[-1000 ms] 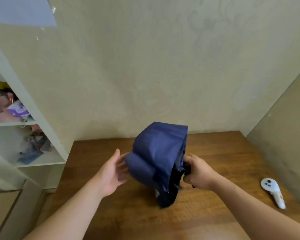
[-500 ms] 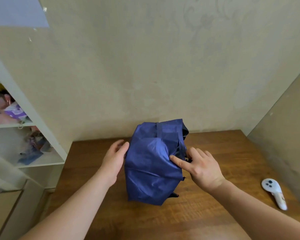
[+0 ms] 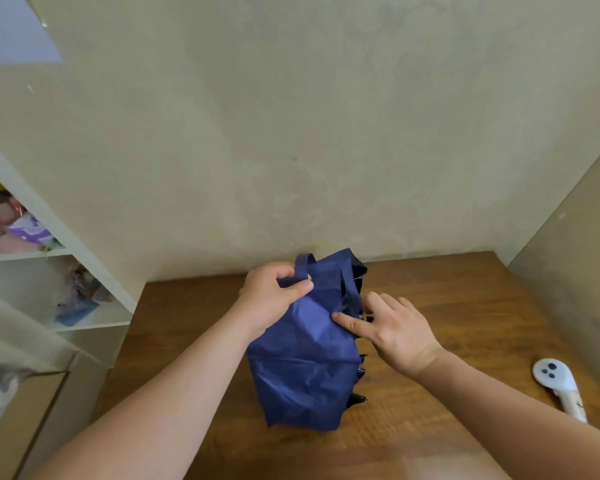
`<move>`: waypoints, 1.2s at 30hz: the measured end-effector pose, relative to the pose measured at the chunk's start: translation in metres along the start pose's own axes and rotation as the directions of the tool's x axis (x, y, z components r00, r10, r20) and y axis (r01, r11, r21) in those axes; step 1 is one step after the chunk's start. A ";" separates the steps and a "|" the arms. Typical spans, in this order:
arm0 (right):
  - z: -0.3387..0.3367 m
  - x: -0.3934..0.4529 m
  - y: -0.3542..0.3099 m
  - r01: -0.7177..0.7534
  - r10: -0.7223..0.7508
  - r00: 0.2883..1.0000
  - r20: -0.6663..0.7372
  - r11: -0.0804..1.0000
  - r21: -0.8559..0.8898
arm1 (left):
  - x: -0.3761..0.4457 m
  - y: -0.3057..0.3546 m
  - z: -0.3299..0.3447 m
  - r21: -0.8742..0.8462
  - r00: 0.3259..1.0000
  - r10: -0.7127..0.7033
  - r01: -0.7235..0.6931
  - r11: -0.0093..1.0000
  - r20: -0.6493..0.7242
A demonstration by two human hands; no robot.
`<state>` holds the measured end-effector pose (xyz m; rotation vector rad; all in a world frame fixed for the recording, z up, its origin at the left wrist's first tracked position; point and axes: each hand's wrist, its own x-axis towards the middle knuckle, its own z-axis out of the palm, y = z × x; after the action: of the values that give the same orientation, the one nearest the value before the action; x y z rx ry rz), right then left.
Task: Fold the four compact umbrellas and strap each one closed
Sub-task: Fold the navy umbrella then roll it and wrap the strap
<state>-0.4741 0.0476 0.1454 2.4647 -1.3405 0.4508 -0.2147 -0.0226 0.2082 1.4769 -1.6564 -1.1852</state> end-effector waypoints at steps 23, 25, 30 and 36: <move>0.145 -0.025 0.097 -0.915 0.039 0.306 0.951 -0.265 0.305 | 0.086 -0.018 0.059 0.270 0.967 -0.155 0.097 0.958 0.204; 0.164 -0.035 0.103 -0.898 0.053 0.247 0.968 -0.364 0.249 | 0.093 -0.026 0.072 0.301 0.973 -0.161 0.107 0.948 0.162; 0.189 -0.049 0.122 -0.763 0.320 0.198 0.927 -0.543 0.350 | 0.101 -0.030 0.094 0.242 0.992 -0.125 0.130 0.962 -0.034; 0.175 -0.072 0.128 -0.785 0.633 0.166 0.757 -0.380 0.490 | 0.105 -0.033 0.075 -0.055 0.880 -0.113 0.099 0.994 -0.462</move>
<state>-0.5973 -0.0356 -0.0287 1.2844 -3.5777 1.7820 -0.2868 -0.1082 0.1355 1.6908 -1.2375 -0.8151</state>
